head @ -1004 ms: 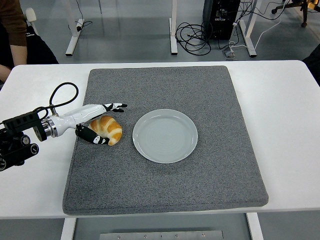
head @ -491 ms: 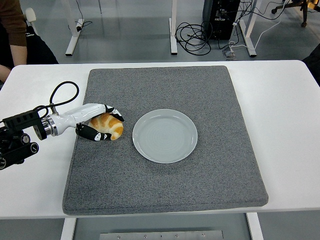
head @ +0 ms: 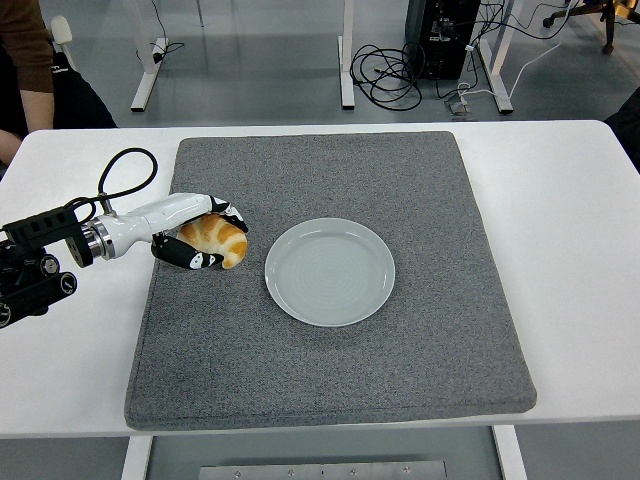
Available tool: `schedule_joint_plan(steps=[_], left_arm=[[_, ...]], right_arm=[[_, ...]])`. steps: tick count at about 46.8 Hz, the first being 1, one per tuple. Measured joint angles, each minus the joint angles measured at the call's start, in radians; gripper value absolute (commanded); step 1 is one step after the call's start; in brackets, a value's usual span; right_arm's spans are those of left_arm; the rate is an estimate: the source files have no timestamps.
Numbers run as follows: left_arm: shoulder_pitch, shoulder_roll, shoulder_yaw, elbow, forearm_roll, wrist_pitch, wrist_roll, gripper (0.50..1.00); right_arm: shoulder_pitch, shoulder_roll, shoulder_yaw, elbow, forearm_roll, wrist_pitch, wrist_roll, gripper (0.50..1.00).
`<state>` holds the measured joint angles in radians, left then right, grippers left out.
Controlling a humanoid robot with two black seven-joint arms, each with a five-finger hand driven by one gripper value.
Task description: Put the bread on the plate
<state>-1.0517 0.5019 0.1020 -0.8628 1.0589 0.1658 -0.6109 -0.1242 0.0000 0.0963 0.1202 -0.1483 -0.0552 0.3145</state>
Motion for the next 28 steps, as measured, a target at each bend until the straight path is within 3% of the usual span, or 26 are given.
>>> schedule_joint_plan(steps=[28], left_arm=[[-0.038,0.044,0.001,-0.001,0.001,-0.042,0.000,0.500]], right_arm=[[0.000,0.000,0.000,0.000,0.000,0.000,0.000,1.000]])
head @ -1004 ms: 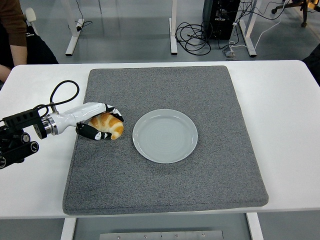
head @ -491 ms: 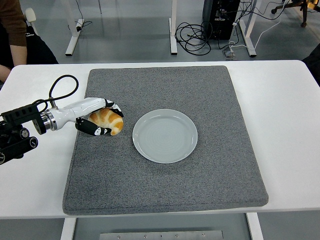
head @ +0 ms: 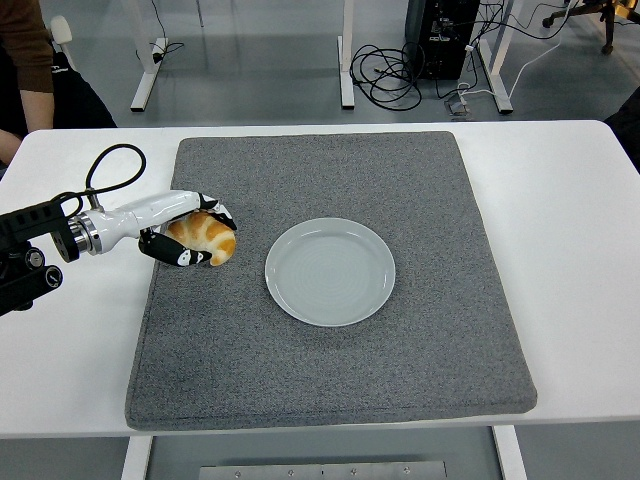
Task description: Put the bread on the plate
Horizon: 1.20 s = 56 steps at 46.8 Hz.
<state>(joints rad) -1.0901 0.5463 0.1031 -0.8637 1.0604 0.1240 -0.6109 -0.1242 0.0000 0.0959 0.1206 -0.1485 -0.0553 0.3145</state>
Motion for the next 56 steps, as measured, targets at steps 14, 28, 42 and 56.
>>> schedule_joint_plan(steps=[14,28,42,56], left_arm=[[-0.152,0.012,0.001,0.000,0.001,-0.098,0.000,0.500],[-0.300,-0.066,0.002,0.000,0.003,-0.170,0.000,0.500],[-0.332,-0.239,0.003,0.001,0.004,-0.170,0.068,0.500],[-0.289,-0.325,0.025,0.001,0.026,-0.112,0.078,0.500]], right_arm=[[0.000,0.000,0.000,0.000,0.001,0.000,0.000,1.000],[0.000,0.000,0.001,-0.001,0.000,0.000,0.000,1.000],[0.000,0.000,0.000,-0.001,0.000,0.000,0.000,1.000],[0.000,0.000,0.001,-0.001,0.000,0.000,0.000,1.000]])
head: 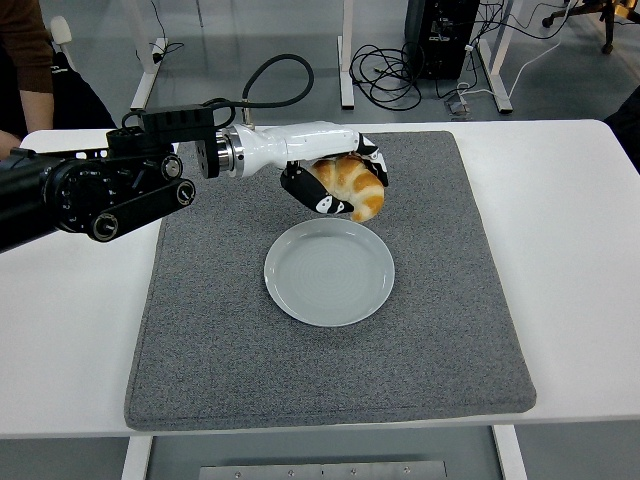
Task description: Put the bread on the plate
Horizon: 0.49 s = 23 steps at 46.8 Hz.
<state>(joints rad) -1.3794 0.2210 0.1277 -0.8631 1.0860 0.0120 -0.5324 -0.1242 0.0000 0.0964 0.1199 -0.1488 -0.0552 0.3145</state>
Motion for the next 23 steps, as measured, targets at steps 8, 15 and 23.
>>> schedule_joint_plan(steps=[8,15,23], left_arm=[[0.027,-0.011,0.086,-0.001,0.045,0.119,-0.012,0.500],[0.056,-0.011,0.098,0.000,0.052,0.167,-0.030,0.500],[0.087,-0.011,0.102,0.001,0.055,0.239,-0.063,0.500]], right_arm=[[0.000,0.000,0.000,0.000,0.000,0.000,0.000,1.000],[0.000,0.000,0.000,0.000,0.000,0.000,0.000,1.000],[0.000,0.000,0.000,0.000,0.001,0.000,0.000,1.000]])
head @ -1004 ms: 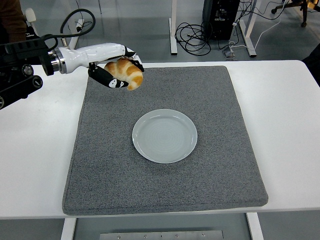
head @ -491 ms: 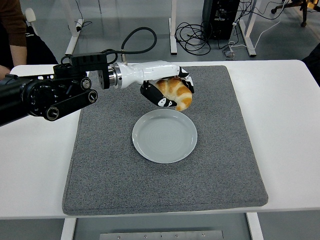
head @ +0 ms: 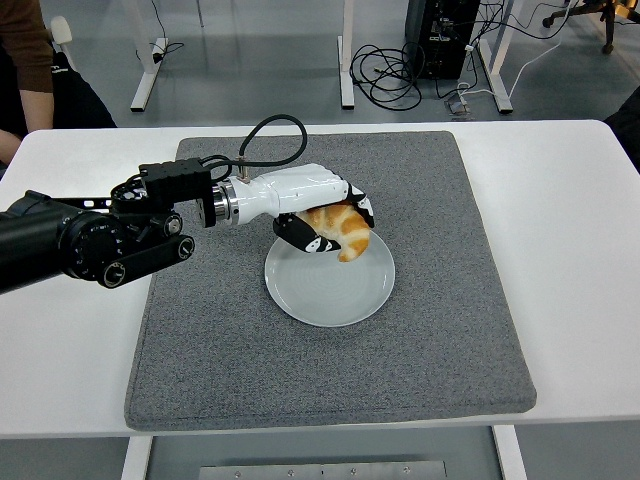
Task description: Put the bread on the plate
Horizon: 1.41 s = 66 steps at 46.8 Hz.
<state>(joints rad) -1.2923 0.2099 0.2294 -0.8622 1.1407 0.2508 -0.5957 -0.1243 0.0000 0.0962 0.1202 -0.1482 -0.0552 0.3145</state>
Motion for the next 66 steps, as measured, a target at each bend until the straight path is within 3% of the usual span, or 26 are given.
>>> schedule_joint_plan(steps=[9,24,36,66], left_arm=[[0.037,-0.012,0.007,0.008,0.015,0.047,-0.015,0.500],[0.101,-0.077,0.028,0.116,0.016,0.092,-0.015,0.500],[0.135,-0.113,0.029,0.148,0.013,0.110,-0.015,0.500],[0.170,-0.114,0.025,0.169,-0.001,0.110,-0.015,0.500]], right_arm=[[0.000,0.000,0.000,0.000,0.000,0.000,0.000,1.000],[0.000,0.000,0.000,0.000,0.000,0.000,0.000,1.000],[0.000,0.000,0.000,0.000,0.000,0.000,0.000,1.000],[0.000,0.000,0.000,0.000,0.000,0.000,0.000,1.000]])
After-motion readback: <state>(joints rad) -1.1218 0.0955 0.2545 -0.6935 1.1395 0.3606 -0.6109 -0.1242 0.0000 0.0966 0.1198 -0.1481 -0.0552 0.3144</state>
